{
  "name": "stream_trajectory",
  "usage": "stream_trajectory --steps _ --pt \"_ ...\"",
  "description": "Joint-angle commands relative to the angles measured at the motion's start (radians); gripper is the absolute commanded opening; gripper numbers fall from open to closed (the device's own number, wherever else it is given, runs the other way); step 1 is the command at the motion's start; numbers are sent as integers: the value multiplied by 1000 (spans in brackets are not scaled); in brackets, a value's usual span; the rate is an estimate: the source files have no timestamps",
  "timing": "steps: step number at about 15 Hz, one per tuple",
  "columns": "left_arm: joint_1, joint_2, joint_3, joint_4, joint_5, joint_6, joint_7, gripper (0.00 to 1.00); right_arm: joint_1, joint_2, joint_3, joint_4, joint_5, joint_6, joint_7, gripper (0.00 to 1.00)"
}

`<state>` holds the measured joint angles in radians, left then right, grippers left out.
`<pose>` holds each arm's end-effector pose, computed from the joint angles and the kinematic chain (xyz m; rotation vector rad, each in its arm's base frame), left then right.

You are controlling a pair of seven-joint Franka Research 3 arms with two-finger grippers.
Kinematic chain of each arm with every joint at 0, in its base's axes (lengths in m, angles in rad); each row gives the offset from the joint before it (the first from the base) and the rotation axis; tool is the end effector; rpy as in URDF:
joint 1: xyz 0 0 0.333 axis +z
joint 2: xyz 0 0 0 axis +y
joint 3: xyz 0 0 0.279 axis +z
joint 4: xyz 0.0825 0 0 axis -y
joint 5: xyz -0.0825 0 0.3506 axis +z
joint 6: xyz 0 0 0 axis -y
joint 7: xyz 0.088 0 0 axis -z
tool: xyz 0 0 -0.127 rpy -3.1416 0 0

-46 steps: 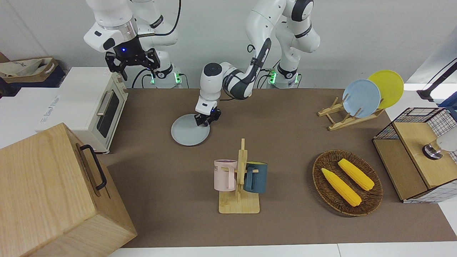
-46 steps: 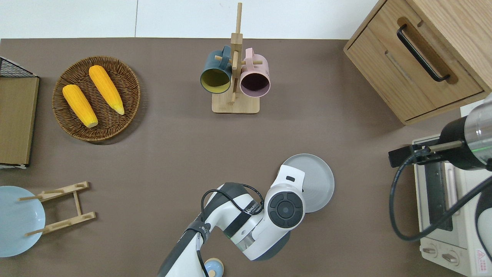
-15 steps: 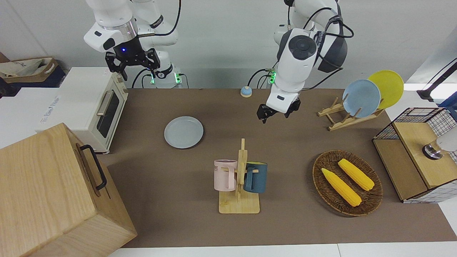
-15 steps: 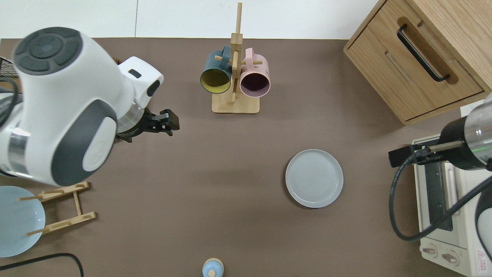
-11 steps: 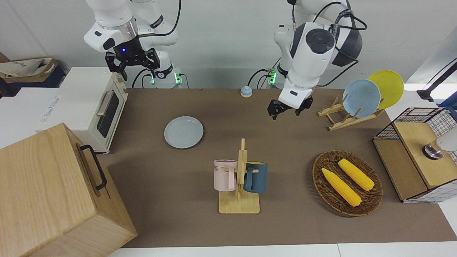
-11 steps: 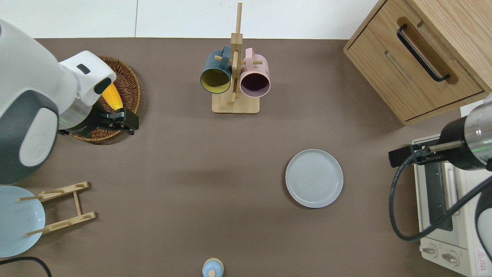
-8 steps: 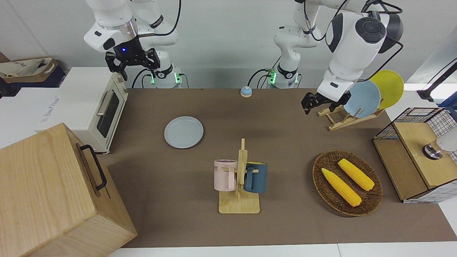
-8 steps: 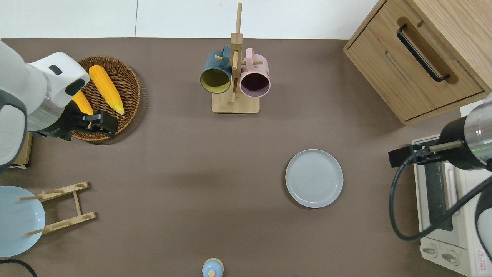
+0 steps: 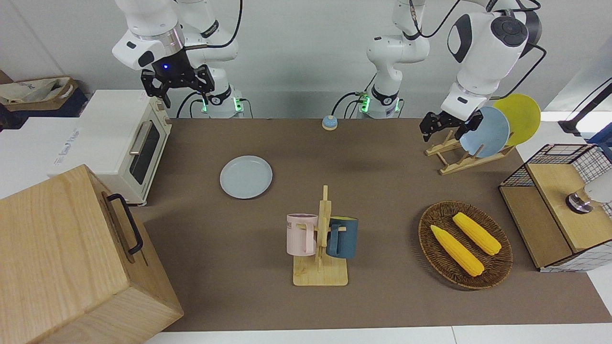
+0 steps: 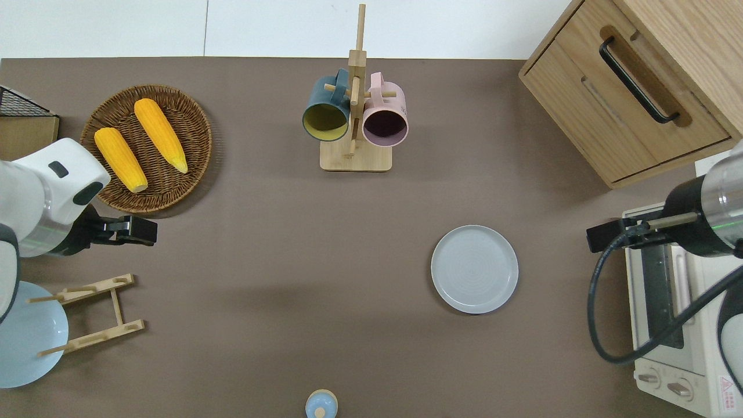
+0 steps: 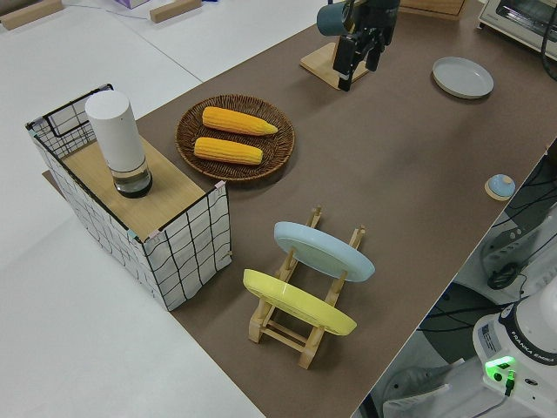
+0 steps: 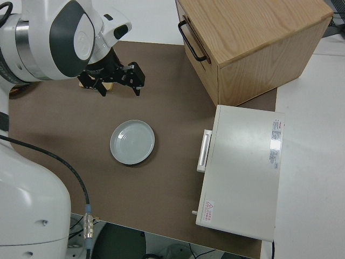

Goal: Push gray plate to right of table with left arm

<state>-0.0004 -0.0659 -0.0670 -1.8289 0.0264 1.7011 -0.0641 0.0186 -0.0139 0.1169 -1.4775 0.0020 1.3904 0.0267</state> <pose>0.5029 -0.0316 0.4986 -3.1057 0.0113 0.0931 0.4922 0.0678 0.5995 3.1293 0.1707 -0.1146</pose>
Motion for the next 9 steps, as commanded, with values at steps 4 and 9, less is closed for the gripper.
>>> stream_trajectory --steps 4,9 --pt "-3 -57 -7 -78 -2 63 -58 1000 -20 -3 15 8 10 -14 2 983" --pt "-6 -51 -10 -78 -2 77 -85 1000 -20 -3 13 8 10 -14 1 983"
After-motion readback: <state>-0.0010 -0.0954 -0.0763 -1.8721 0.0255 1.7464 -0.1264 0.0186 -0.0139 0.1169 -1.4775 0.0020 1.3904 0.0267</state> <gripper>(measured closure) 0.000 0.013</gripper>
